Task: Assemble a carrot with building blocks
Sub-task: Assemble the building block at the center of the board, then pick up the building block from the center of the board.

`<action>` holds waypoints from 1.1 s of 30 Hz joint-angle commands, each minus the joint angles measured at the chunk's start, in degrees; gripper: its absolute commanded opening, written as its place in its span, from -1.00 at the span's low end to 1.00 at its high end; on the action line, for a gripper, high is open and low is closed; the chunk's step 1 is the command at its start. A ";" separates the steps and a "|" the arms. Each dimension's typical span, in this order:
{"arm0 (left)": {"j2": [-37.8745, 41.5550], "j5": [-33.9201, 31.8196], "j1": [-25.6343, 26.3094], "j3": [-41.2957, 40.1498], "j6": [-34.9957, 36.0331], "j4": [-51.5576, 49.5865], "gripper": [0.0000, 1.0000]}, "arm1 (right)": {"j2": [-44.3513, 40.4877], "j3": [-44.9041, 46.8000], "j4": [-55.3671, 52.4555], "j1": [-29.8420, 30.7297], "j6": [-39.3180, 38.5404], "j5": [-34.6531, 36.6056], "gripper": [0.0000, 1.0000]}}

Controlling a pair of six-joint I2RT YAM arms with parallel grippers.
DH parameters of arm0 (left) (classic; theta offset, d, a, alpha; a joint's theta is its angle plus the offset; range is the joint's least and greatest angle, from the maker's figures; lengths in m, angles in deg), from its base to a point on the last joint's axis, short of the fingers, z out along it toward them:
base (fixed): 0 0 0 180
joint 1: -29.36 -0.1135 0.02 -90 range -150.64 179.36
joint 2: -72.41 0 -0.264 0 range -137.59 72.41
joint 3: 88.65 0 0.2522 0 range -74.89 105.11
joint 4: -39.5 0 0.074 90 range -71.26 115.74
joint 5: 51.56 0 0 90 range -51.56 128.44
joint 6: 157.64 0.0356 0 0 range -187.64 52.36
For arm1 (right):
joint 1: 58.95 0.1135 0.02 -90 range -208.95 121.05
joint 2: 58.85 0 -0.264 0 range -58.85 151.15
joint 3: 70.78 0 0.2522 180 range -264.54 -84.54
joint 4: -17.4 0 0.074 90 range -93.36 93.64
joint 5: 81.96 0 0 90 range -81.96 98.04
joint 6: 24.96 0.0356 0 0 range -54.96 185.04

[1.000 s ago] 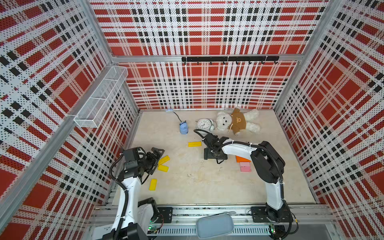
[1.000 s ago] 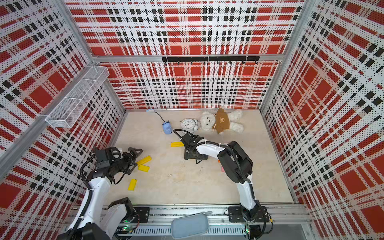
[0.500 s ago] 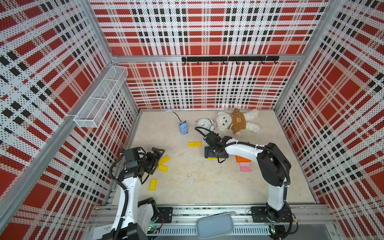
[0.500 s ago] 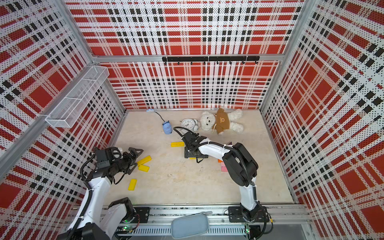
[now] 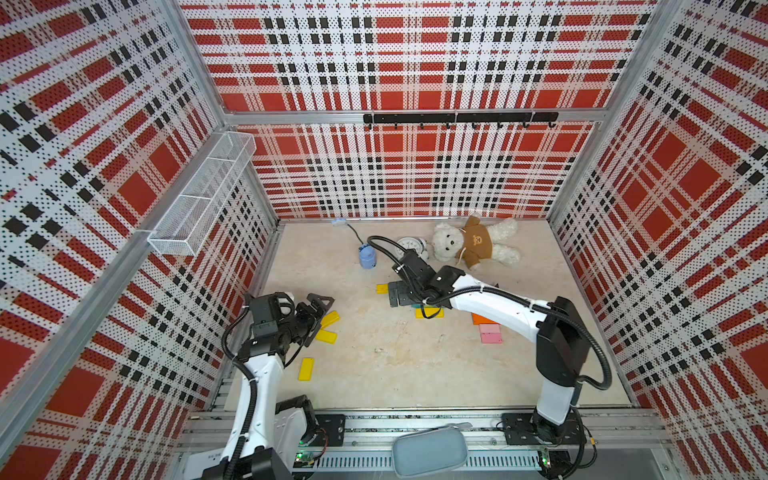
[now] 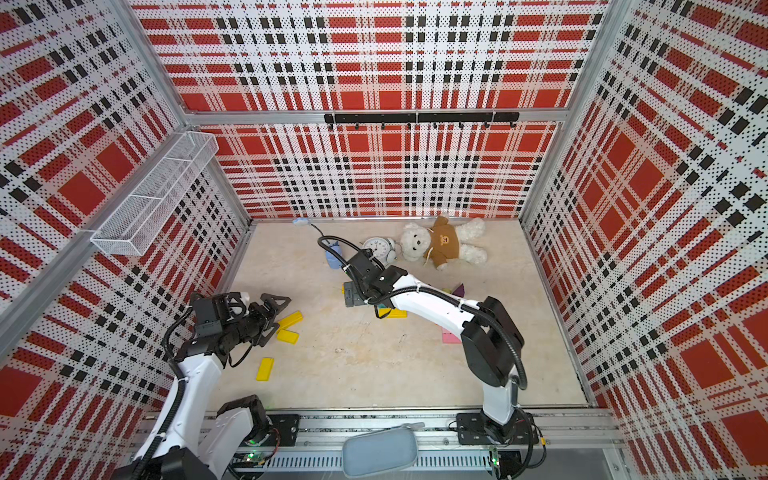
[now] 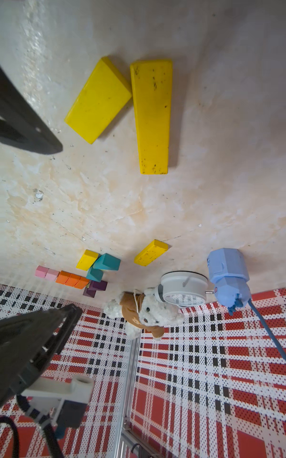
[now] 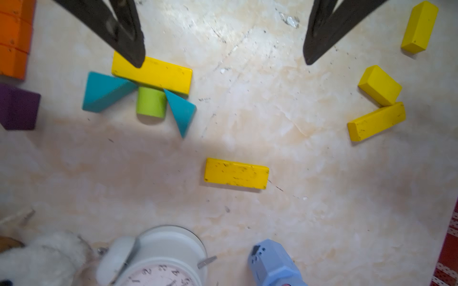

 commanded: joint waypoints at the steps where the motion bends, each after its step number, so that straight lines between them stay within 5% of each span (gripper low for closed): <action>1: 1.26 2.23 0.72 -1.05 0.34 2.70 0.99 | 7.07 -6.49 -0.63 -0.30 -2.11 0.95 1.00; 19: 2.78 2.56 3.92 -1.71 -0.06 3.60 0.99 | 33.46 -38.46 -13.45 -1.94 1.44 4.97 1.00; 33: 3.07 3.05 2.84 -2.08 -0.50 4.39 0.99 | 39.38 -42.99 -13.45 -2.32 1.92 2.36 1.00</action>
